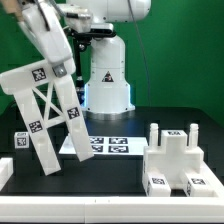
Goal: Assemble chair
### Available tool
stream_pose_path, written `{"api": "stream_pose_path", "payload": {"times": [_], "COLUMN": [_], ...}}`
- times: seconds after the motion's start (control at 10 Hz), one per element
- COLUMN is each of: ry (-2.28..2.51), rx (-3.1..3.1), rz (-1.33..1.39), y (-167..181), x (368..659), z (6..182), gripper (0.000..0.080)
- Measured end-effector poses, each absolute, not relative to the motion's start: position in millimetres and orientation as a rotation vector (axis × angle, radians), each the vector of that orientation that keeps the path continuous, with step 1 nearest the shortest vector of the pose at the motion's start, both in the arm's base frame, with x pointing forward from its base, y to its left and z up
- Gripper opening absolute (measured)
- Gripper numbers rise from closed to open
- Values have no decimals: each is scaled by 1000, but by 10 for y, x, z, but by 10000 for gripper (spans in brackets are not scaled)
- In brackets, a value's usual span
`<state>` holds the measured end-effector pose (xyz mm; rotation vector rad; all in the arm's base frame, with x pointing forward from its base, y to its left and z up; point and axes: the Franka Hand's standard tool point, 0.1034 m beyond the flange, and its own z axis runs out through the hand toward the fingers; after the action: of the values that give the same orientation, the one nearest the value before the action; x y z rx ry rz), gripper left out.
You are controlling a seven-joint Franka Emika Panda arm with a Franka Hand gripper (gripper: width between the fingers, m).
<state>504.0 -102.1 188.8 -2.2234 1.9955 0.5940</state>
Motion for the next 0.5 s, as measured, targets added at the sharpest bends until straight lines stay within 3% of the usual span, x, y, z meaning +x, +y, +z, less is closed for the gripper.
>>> {"api": "stream_pose_path", "payload": {"times": [0.5], "ry": [2059], "rx": [-2189], "rz": [576], "y": [-985], "x": [5044], "z": [1879], "gripper": [117]}}
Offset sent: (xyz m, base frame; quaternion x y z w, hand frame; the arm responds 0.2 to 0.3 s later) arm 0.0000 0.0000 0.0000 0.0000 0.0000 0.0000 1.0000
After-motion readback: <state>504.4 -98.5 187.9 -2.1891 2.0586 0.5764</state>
